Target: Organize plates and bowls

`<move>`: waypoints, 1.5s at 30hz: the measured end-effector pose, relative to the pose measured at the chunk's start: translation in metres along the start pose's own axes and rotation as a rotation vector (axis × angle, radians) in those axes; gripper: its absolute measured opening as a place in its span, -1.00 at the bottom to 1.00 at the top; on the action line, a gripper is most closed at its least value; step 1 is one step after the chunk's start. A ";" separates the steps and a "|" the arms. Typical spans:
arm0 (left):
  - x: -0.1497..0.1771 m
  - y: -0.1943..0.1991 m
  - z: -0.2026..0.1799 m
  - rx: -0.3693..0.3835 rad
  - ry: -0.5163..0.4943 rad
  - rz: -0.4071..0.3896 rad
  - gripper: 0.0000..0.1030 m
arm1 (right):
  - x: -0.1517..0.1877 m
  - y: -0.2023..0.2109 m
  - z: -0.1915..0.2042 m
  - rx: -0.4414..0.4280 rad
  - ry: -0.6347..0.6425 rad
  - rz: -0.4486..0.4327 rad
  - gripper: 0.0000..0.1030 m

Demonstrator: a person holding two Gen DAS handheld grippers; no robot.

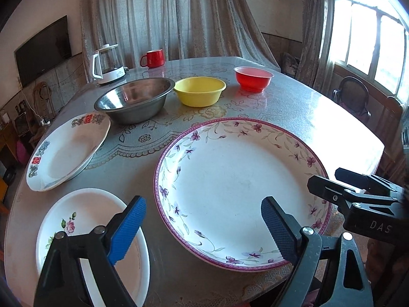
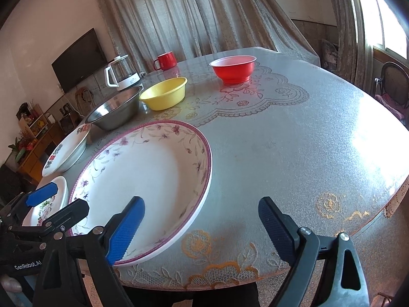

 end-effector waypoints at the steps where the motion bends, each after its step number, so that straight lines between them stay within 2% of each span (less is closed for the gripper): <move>1: -0.001 -0.002 0.000 0.024 0.001 0.002 0.58 | 0.000 -0.001 0.002 -0.013 0.004 0.012 0.63; 3: -0.002 -0.005 0.000 0.075 0.012 0.005 0.45 | 0.002 -0.003 0.005 -0.043 -0.003 0.039 0.44; 5: -0.004 -0.008 0.004 0.116 0.037 0.010 0.42 | 0.003 -0.006 0.006 -0.058 -0.004 0.062 0.30; 7: -0.005 -0.009 0.010 0.148 0.066 0.010 0.29 | 0.005 -0.008 0.006 -0.064 -0.006 0.077 0.29; 9: -0.008 -0.011 0.016 0.169 0.083 0.011 0.25 | 0.006 -0.009 0.008 -0.072 -0.003 0.086 0.29; 16: -0.006 -0.024 0.040 0.153 0.098 0.062 -0.11 | 0.011 -0.012 0.016 -0.095 0.032 0.119 0.29; 21: -0.006 -0.039 0.050 0.153 0.100 0.092 -0.14 | 0.014 -0.013 0.020 -0.104 0.060 0.128 0.29; 25: -0.006 -0.050 0.048 0.187 0.094 0.132 -0.38 | 0.014 -0.014 0.022 -0.115 0.068 0.136 0.29; 32: -0.002 -0.060 0.047 0.179 0.085 0.180 -0.49 | 0.016 -0.015 0.026 -0.154 0.097 0.152 0.29; 34: -0.001 -0.060 0.047 0.167 0.085 0.185 -0.50 | 0.016 -0.014 0.026 -0.150 0.112 0.149 0.21; 37: -0.001 -0.060 0.048 0.162 0.116 0.183 -0.50 | 0.016 -0.014 0.024 -0.136 0.136 0.141 0.12; 45: 0.000 -0.062 0.059 0.140 0.195 0.189 -0.50 | 0.013 -0.022 0.030 -0.106 0.201 0.137 0.11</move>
Point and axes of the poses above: each gripper's, at about its wrist camera, not at the fingertips, and y roughly against the way its jaws point, z to its left, x to its underside, the point moved 9 cm from there along -y, roughly the way its jaws point, and after that the axes turned 14 degrees about -y, right-handed, at the moved point
